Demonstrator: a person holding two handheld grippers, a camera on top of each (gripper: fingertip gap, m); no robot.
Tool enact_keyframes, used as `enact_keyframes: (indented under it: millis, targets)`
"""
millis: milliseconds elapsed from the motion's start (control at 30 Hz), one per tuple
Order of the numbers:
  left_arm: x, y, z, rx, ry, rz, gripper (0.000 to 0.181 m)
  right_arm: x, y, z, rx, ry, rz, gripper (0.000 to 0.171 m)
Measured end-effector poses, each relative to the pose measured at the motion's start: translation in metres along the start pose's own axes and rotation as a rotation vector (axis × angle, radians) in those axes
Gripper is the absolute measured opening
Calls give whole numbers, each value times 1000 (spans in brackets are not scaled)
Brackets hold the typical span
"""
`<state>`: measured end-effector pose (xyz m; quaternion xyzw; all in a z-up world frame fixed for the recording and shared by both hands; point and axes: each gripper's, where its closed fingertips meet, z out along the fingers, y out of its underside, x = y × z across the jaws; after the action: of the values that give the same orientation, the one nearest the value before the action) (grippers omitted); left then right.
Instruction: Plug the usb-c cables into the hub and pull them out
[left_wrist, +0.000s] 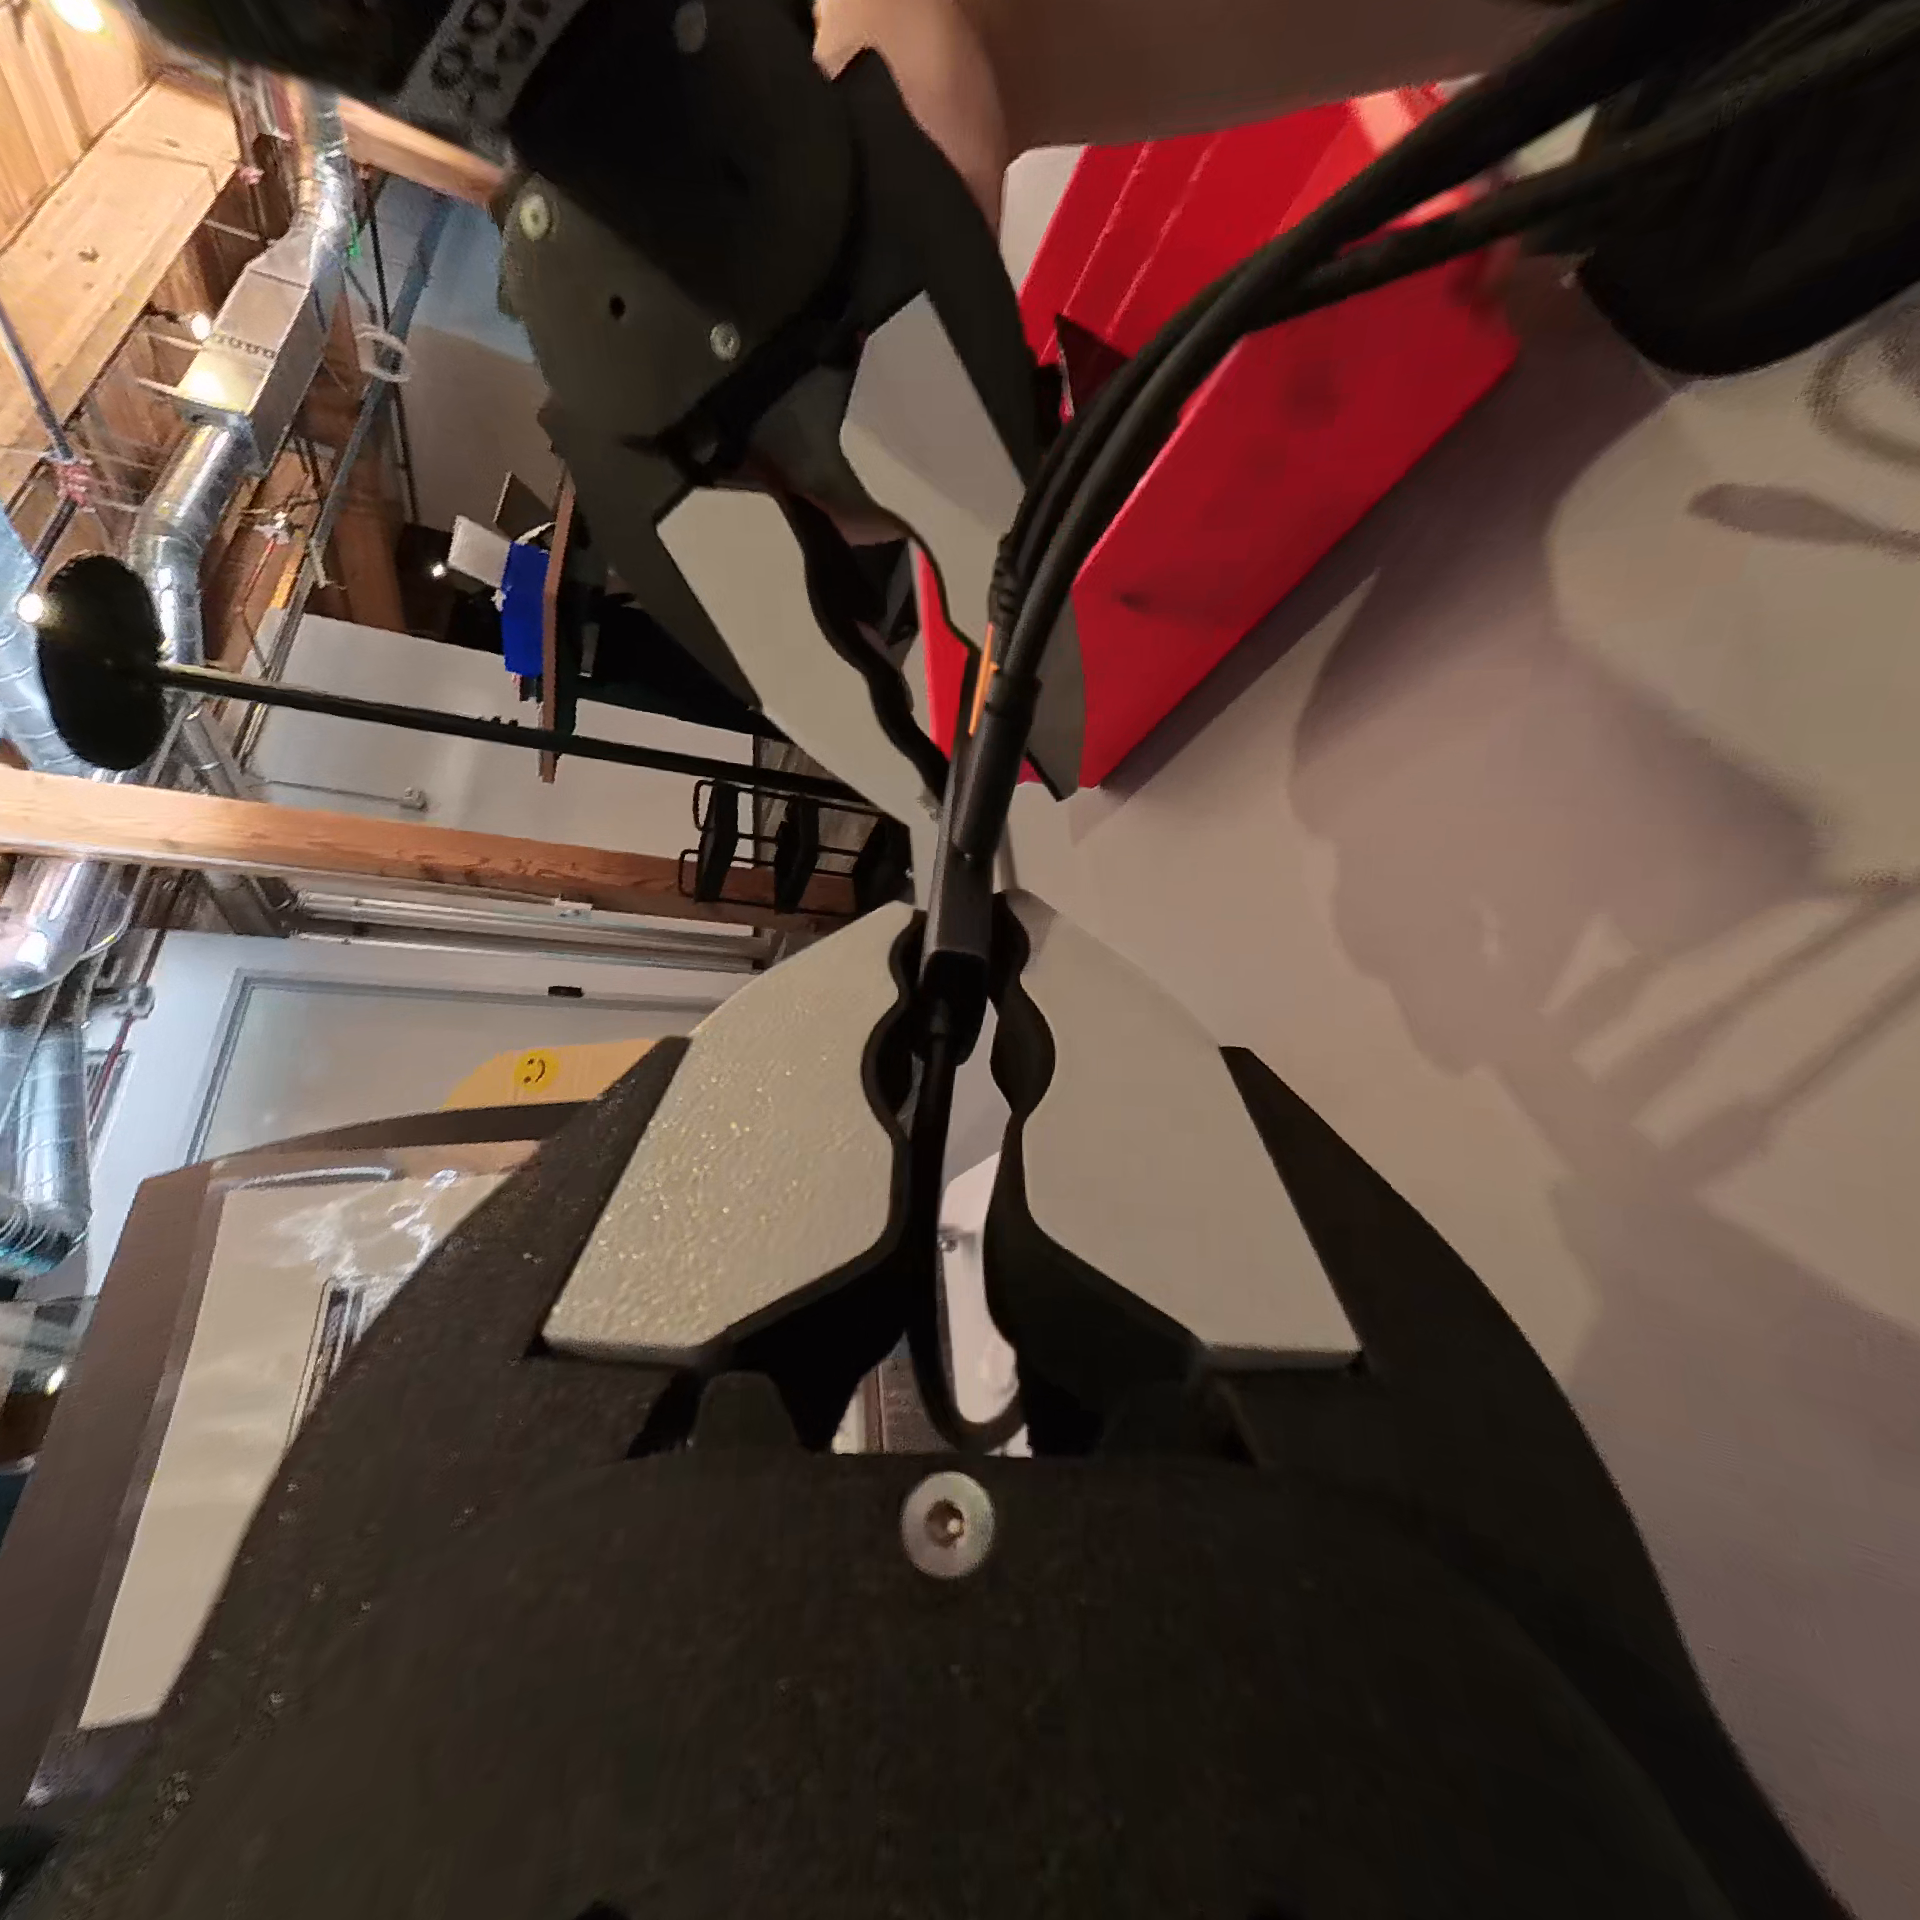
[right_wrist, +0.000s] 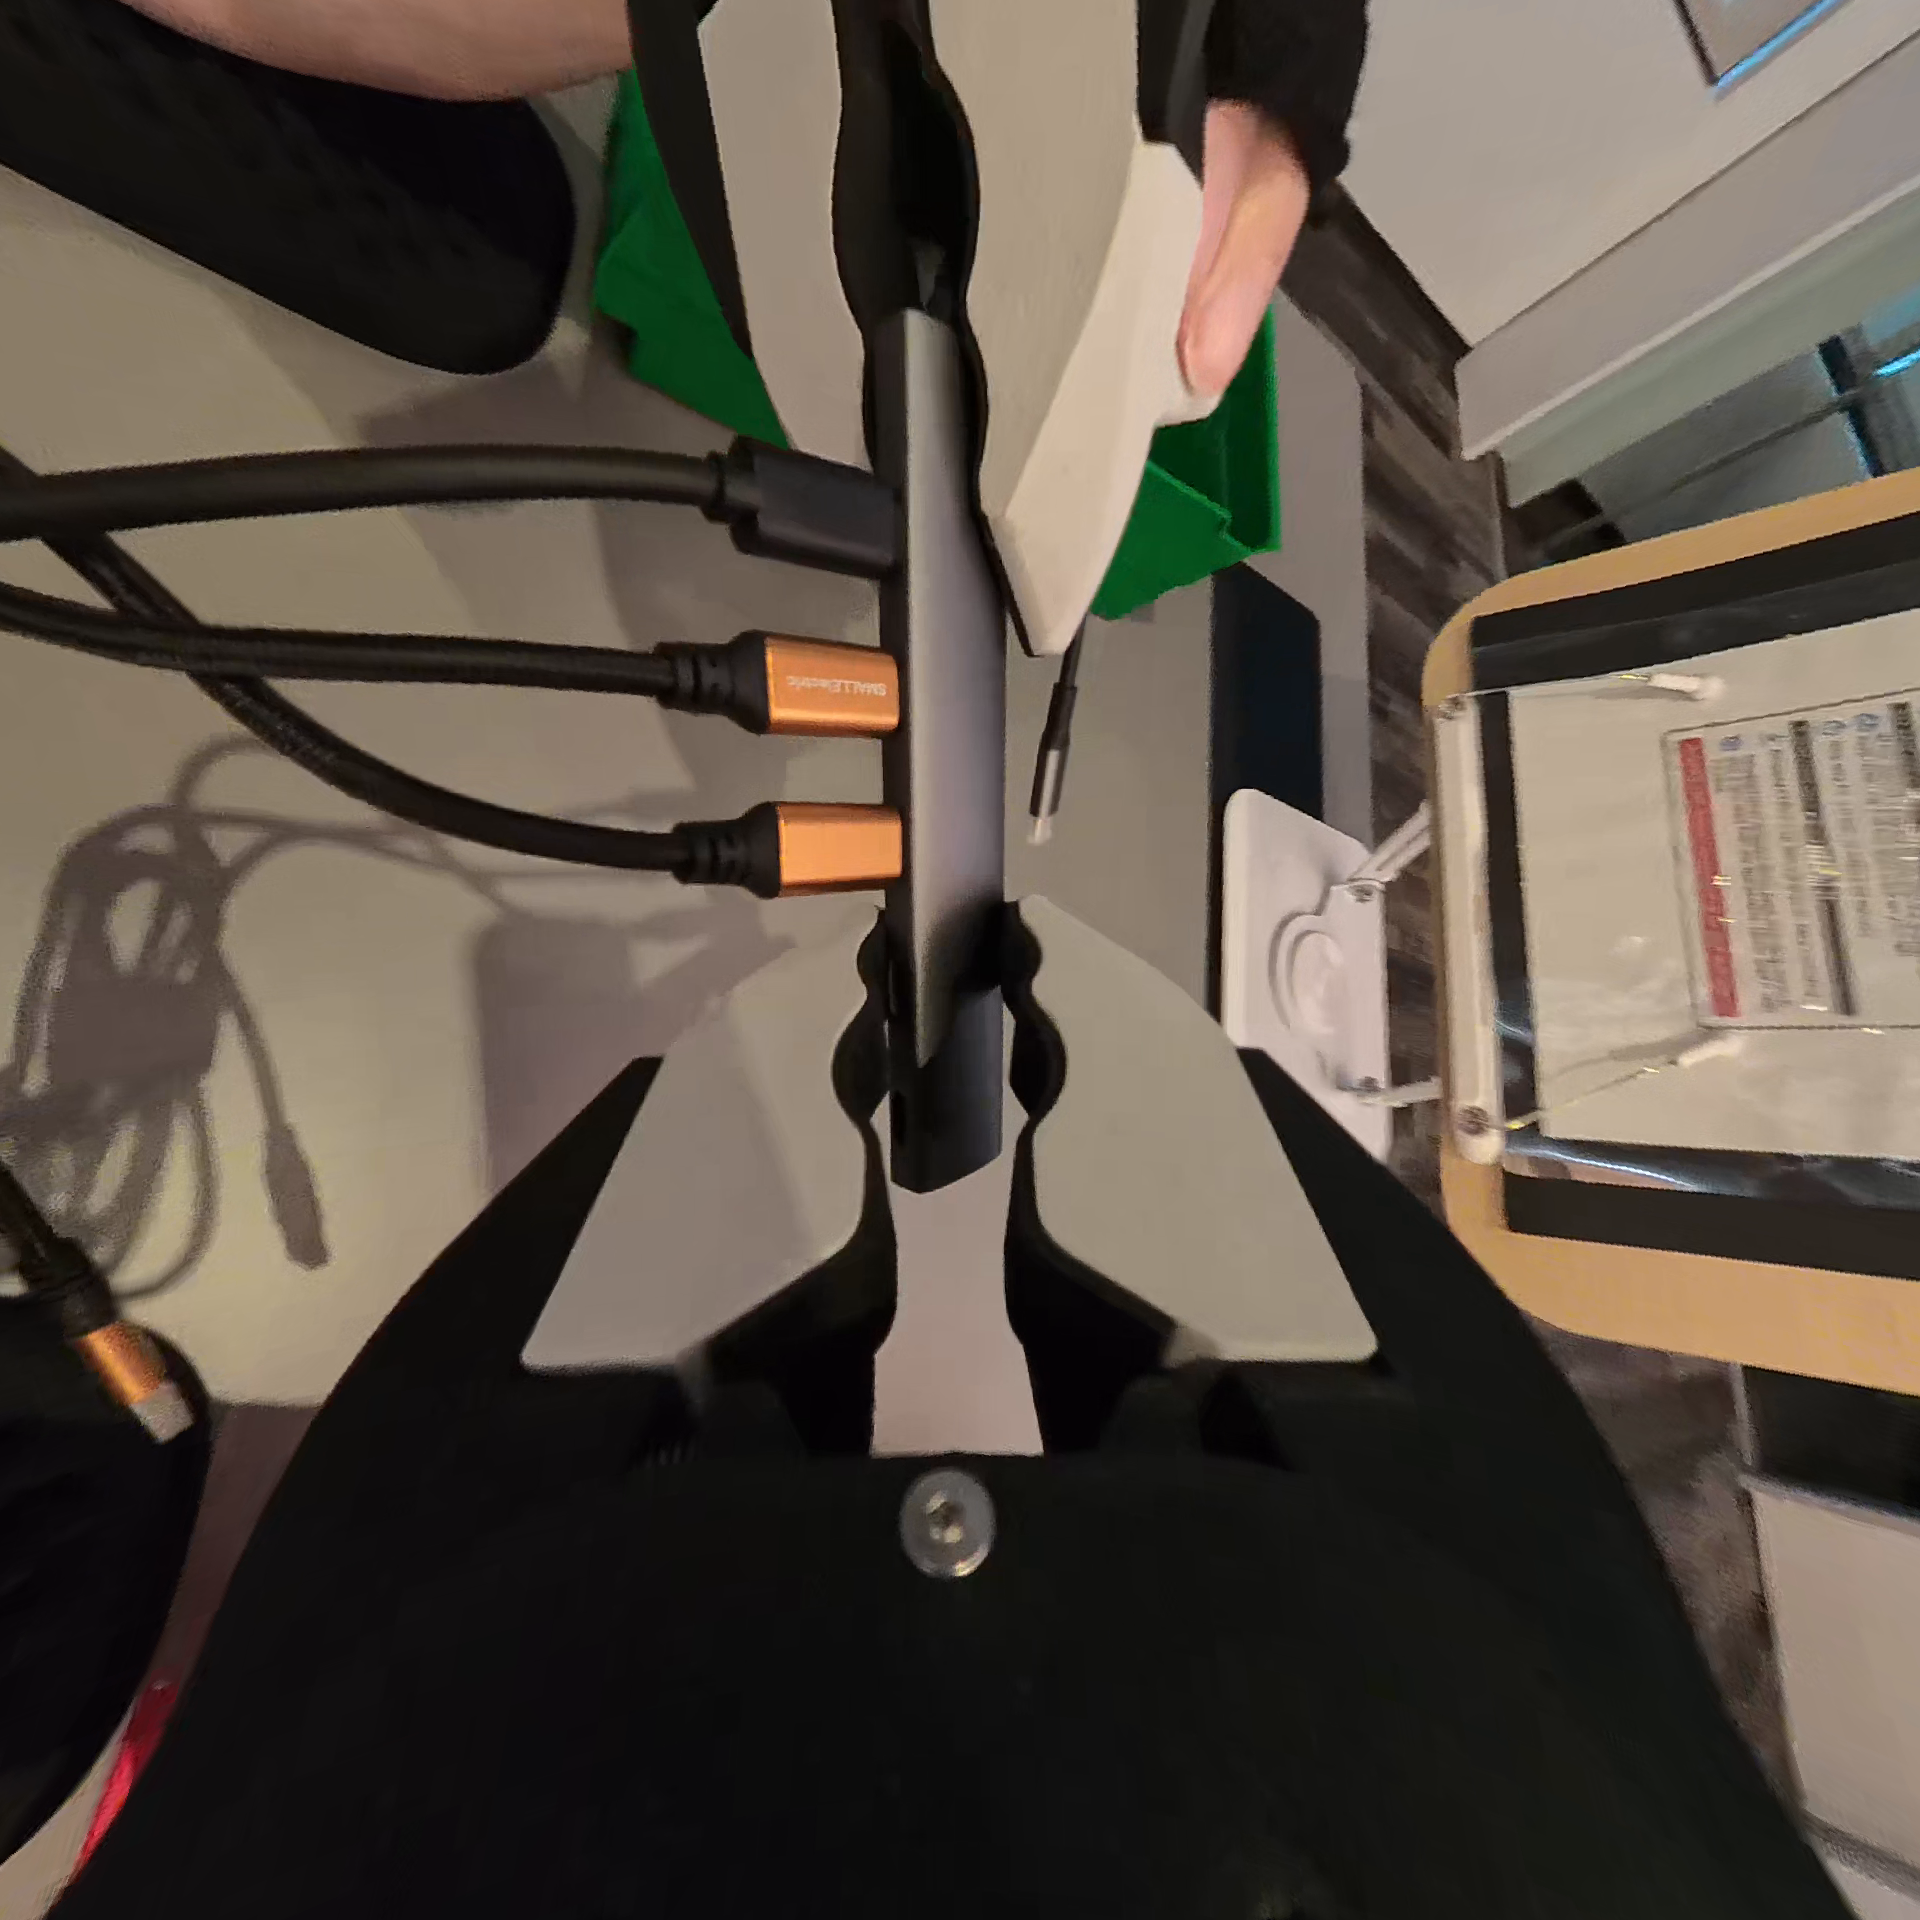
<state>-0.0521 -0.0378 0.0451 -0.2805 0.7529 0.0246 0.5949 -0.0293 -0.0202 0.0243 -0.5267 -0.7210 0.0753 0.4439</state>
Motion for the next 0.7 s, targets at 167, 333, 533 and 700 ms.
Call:
enact_keyframes:
  millis: [167,333,533,700]
  targets:
    - [12,-6,7,-10,62,18,9,-12,11,5,2,-94,31,20]
    - [11,-5,14,-8,20,36,11,-11,14,3,22,-107,73,21]
    - [13,0,17,-59,49,25,9,-9,17,7,14,-97,69,21]
    - [-9,27,11,-178,-44,-1,10,31,33,-2,-25,157,123,25]
